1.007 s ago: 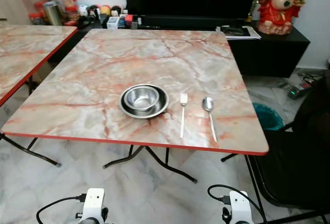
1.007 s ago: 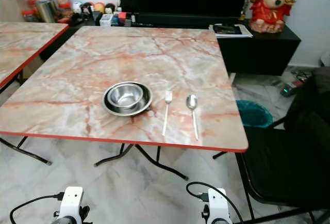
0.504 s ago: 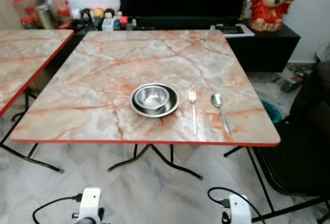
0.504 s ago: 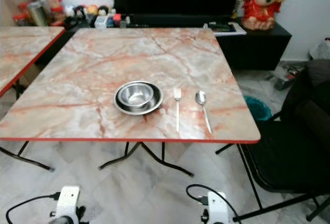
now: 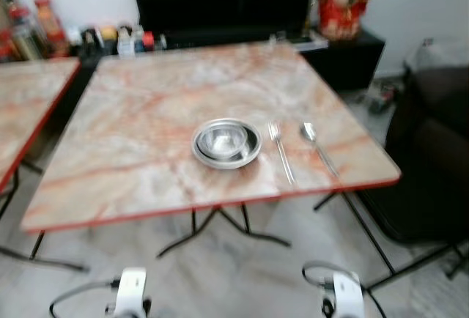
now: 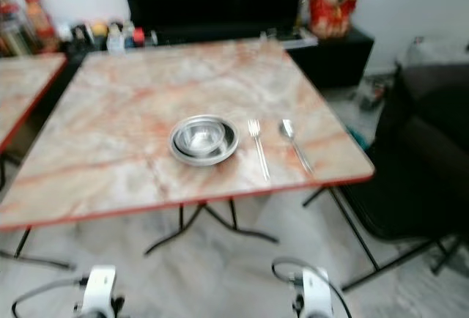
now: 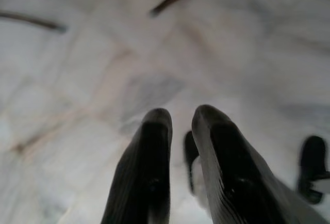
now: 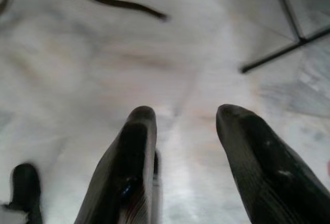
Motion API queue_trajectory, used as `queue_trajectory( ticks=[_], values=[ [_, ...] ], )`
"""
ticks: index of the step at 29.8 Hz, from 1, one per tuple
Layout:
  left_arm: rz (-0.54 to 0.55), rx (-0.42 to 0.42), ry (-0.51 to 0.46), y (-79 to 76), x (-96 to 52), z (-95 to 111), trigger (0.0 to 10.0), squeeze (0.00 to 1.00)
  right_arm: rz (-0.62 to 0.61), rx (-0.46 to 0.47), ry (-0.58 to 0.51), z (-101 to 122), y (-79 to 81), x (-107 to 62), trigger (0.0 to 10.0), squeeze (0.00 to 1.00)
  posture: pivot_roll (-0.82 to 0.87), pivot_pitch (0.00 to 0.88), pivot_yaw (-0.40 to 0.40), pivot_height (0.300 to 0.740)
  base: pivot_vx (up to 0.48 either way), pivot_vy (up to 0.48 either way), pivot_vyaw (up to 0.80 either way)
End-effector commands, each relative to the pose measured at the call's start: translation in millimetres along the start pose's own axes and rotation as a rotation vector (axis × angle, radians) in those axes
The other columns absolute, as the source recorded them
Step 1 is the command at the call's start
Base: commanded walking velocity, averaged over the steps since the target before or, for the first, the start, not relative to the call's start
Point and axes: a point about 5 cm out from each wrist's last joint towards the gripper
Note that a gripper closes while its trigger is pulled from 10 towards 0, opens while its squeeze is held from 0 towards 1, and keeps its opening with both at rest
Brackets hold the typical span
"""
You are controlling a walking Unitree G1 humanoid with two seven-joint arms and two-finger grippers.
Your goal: Setting the table
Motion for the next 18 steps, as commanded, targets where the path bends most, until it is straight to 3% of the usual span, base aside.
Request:
queue_trajectory(
  ticks=[1, 18],
  values=[
    [0.024, 0.007, 0.017, 9.7, -1.6, -3.4, 10.0, 0.00, 0.019, 0.002, -0.023, 6.0, 7.0, 0.6, 10.0, 0.00, 0.03, 0.000, 0.037, 0.740, 0.000, 0.480, 0.00],
    [0.021, 0.003, 0.027, 6.8, -2.4, -8.1, 10.0, 0.00, 0.027, -0.029, -0.019, 3.1, 4.2, 0.2, 10.0, 0.00, 0.02, 0.000, 0.030, 0.740, 0.000, 0.480, 0.00]
  ],
)
Point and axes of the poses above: a point about 5 cm out from each wrist's last joint towards the gripper, its own x axis pointing out of the wrist towards the gripper, its own z axis along the axis of the wrist's last joint, y = z × x, and after that the axes turned 3 degrees about -x, right-handed
